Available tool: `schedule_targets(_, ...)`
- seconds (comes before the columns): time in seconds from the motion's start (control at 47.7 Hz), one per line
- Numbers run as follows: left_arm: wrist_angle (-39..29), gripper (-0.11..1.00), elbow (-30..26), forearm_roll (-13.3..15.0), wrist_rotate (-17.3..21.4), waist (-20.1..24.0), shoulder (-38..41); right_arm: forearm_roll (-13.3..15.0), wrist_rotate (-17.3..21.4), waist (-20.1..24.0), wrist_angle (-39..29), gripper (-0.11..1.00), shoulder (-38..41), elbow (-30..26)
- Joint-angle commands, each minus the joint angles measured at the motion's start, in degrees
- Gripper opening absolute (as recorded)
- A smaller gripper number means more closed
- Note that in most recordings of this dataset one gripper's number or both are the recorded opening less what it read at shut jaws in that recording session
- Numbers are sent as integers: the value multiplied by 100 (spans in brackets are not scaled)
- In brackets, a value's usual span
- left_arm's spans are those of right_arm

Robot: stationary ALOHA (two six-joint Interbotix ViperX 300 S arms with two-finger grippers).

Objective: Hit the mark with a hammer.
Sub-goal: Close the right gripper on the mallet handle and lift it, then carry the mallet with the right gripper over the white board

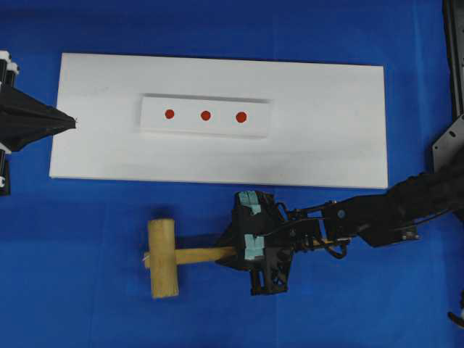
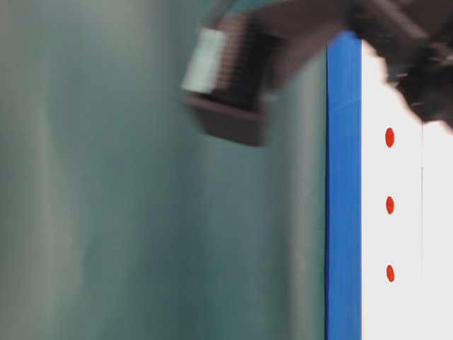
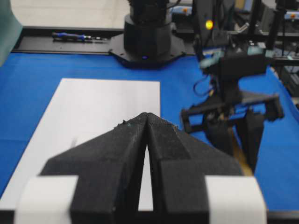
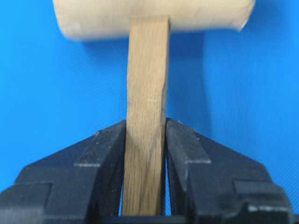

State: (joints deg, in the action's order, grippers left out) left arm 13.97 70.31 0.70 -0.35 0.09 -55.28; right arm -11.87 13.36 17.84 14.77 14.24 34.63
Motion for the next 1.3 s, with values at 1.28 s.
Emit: schedule_targets(1.28, 26, 0, -62, 18, -97, 0, 62, 580, -308, -2074, -870, 10, -2021, -35)
